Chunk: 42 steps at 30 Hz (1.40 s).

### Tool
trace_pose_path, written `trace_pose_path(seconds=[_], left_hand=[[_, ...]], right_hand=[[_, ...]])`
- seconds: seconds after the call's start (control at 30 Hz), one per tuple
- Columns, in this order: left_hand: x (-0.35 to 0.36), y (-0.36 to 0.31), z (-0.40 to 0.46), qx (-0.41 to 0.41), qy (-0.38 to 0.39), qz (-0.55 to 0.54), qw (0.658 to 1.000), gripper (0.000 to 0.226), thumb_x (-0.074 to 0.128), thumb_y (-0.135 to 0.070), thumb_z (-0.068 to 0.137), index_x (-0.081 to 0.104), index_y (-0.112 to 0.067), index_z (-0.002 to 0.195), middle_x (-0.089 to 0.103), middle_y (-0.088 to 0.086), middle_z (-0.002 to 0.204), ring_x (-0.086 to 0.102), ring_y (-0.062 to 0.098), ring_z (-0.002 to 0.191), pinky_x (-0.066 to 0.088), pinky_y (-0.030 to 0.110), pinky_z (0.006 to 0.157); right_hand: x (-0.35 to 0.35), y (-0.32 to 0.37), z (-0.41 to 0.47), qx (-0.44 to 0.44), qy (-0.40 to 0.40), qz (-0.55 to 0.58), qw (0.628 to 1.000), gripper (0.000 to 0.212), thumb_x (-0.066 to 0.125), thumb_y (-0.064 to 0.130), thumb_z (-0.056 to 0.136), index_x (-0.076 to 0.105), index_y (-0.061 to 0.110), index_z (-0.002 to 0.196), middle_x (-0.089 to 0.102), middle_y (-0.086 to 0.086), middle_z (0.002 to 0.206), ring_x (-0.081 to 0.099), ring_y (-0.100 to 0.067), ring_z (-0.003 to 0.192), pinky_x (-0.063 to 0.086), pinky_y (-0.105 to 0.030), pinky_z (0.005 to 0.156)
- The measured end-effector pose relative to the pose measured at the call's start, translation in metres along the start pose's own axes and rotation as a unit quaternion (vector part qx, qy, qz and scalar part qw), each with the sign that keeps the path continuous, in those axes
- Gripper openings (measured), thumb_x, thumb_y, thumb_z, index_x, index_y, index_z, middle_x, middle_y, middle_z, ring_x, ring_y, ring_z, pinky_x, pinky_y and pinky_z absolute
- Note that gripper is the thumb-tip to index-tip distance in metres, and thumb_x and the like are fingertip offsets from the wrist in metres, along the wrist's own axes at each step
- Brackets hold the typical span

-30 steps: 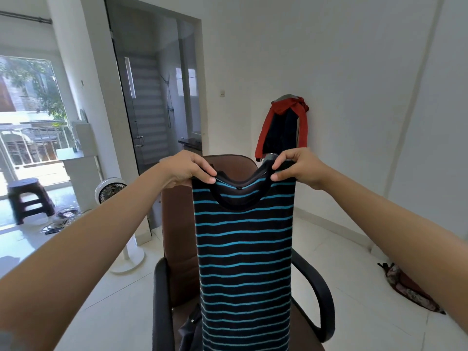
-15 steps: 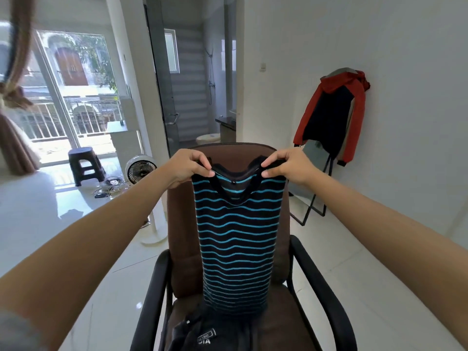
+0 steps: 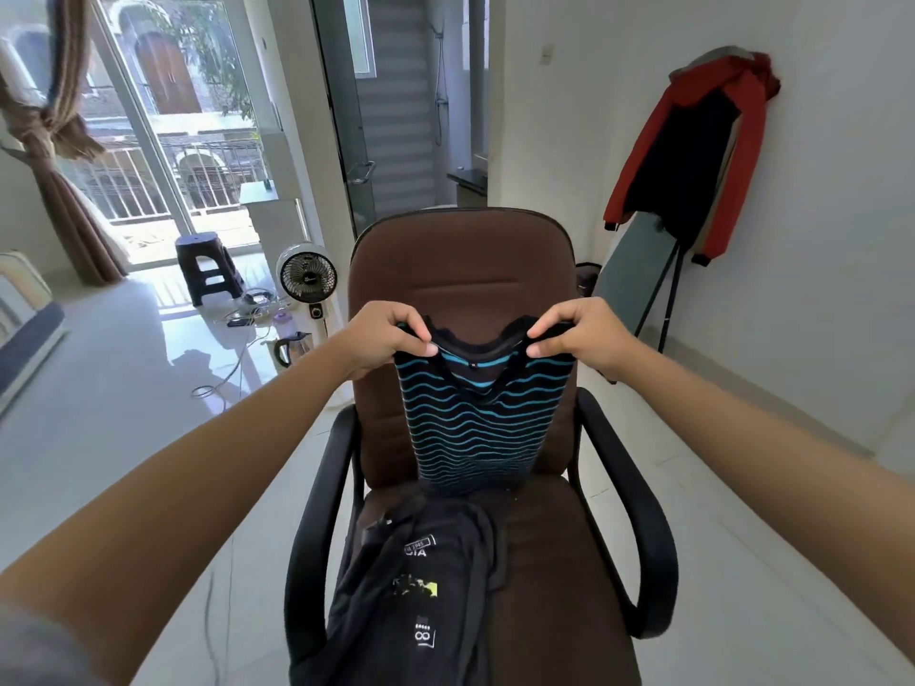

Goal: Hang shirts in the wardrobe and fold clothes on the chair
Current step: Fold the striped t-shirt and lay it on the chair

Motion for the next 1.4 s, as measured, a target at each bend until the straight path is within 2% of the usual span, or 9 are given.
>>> trace_pose_path(seconds=[0.2,0.33,0.5,0.57,0.67,0.93,1.17,1.3,1.4], left_hand=[[0.042,0.053,-0.11,-0.037,0.03,0.008,0.999,0.029,0.076,0.01,0.067,0.063,-0.014,0.058,0.06,0.002,0.062,0.057,0.019,0.065,0.046,0.028,0.066],[0.077,0.087,-0.201,-0.056,0.059,0.022,0.996,0.022,0.077,0.007,0.068,0.062,-0.008,0.063,0.059,-0.012,0.054,0.055,0.003,0.056,0.042,0.014,0.057],[0.114,0.145,-0.288,-0.096,0.081,-0.005,0.992,0.012,0.076,0.007,0.07,0.065,0.001,0.071,0.068,0.015,0.083,0.067,0.024,0.084,0.056,0.03,0.077],[0.127,0.168,-0.309,-0.131,0.084,-0.025,0.988,0.012,0.074,0.007,0.071,0.065,0.0,0.071,0.07,0.007,0.087,0.067,0.017,0.089,0.056,0.025,0.074],[0.139,0.196,-0.323,-0.165,0.08,-0.056,0.982,0.013,0.075,0.005,0.071,0.066,-0.004,0.07,0.071,0.002,0.088,0.065,0.019,0.098,0.056,0.032,0.083],[0.146,0.242,-0.282,-0.202,0.082,-0.049,0.975,0.014,0.075,0.004,0.071,0.066,-0.006,0.07,0.07,0.001,0.083,0.065,0.024,0.095,0.055,0.034,0.086],[0.141,0.304,-0.176,-0.241,0.066,-0.032,0.968,0.016,0.076,0.007,0.069,0.065,-0.004,0.07,0.067,0.011,0.089,0.064,0.02,0.087,0.053,0.028,0.083],[0.14,0.363,-0.108,-0.268,0.04,-0.017,0.962,0.019,0.076,0.007,0.069,0.065,-0.008,0.07,0.065,0.008,0.083,0.062,0.018,0.083,0.051,0.032,0.087],[0.142,0.401,-0.072,-0.285,0.015,-0.008,0.958,0.022,0.074,0.009,0.071,0.064,-0.01,0.071,0.063,0.0,0.08,0.059,0.009,0.078,0.047,0.023,0.081]], right_hand=[[0.038,-0.033,-0.109,0.048,0.036,0.005,0.998,0.03,0.085,-0.001,0.061,0.072,0.025,0.062,0.07,0.011,0.069,0.065,-0.004,0.07,0.049,-0.026,0.077],[0.071,-0.052,-0.194,0.07,0.097,0.001,0.993,0.024,0.085,-0.001,0.062,0.072,0.018,0.068,0.071,0.007,0.075,0.066,-0.003,0.073,0.05,-0.023,0.079],[0.109,-0.091,-0.279,0.11,0.161,0.004,0.981,0.025,0.085,-0.002,0.061,0.074,0.019,0.068,0.073,0.008,0.074,0.068,-0.007,0.076,0.051,-0.024,0.075],[0.12,-0.106,-0.302,0.126,0.172,0.02,0.977,0.022,0.084,-0.003,0.062,0.074,0.016,0.07,0.074,0.002,0.081,0.07,-0.014,0.083,0.055,-0.029,0.08],[0.131,-0.123,-0.321,0.143,0.174,0.028,0.974,0.019,0.083,-0.003,0.064,0.074,0.011,0.075,0.074,-0.008,0.089,0.07,-0.018,0.088,0.056,-0.029,0.082],[0.148,-0.179,-0.301,0.201,0.159,0.062,0.964,0.021,0.081,-0.006,0.065,0.073,0.01,0.075,0.072,-0.001,0.088,0.069,-0.007,0.083,0.053,-0.016,0.072],[0.166,-0.263,-0.214,0.259,0.135,0.054,0.955,0.021,0.083,-0.004,0.065,0.073,0.012,0.074,0.072,-0.006,0.093,0.067,-0.014,0.09,0.052,-0.028,0.087],[0.184,-0.326,-0.157,0.279,0.124,0.042,0.951,0.022,0.084,-0.001,0.063,0.072,0.015,0.071,0.07,-0.002,0.09,0.064,-0.017,0.097,0.048,-0.033,0.095],[0.199,-0.37,-0.122,0.291,0.118,0.031,0.949,0.025,0.084,-0.001,0.063,0.071,0.019,0.068,0.068,0.003,0.084,0.062,-0.015,0.095,0.047,-0.032,0.095]])
Point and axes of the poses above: each hand's wrist, its own z-axis towards the middle knuckle, its own x-axis out of the palm, y = z × x, the point moved 5 cm from there along z, towards the middle knuckle
